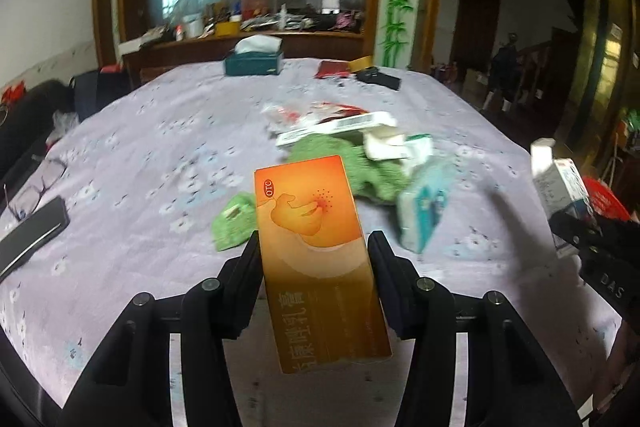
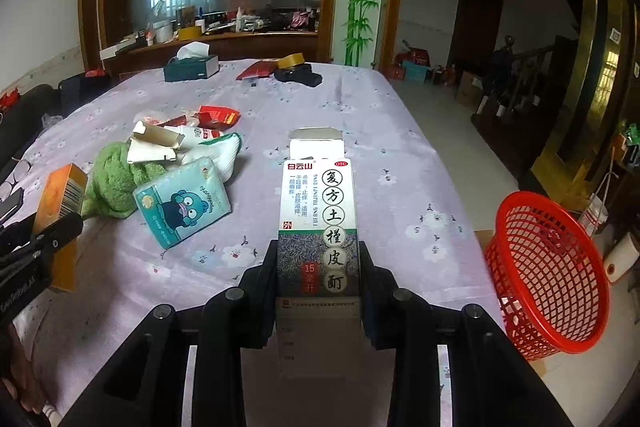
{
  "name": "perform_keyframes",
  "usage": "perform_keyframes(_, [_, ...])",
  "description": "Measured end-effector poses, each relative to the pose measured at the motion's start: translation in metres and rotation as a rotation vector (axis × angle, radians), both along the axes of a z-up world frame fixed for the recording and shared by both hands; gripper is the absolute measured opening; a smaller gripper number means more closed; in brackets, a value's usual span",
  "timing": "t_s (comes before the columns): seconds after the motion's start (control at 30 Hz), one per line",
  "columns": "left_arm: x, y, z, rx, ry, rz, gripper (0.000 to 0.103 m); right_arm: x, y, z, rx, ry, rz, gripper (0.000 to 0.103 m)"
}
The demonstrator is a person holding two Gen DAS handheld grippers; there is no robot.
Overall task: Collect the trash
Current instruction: 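Carry both boxes to the red wastebasket and open both tools over it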
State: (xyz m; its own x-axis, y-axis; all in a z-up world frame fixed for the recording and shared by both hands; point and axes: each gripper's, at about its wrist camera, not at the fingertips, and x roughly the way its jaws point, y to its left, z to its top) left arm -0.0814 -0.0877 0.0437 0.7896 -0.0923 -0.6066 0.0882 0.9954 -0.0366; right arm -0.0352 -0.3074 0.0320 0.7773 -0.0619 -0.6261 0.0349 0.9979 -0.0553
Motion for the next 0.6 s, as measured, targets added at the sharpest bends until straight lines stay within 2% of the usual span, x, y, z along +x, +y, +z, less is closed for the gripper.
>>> perform_keyframes(0.33, [-0.001,-0.013,-0.008,0.04,0.006,-0.017,0.05,-0.005,0.001,0.003,-0.006,-0.006,-0.004,0.036])
perform_keyframes(0.6, [0.001,-0.011,-0.012,0.021,0.031,-0.029,0.05,-0.004,0.003,0.001,-0.015,0.001,-0.009,0.036])
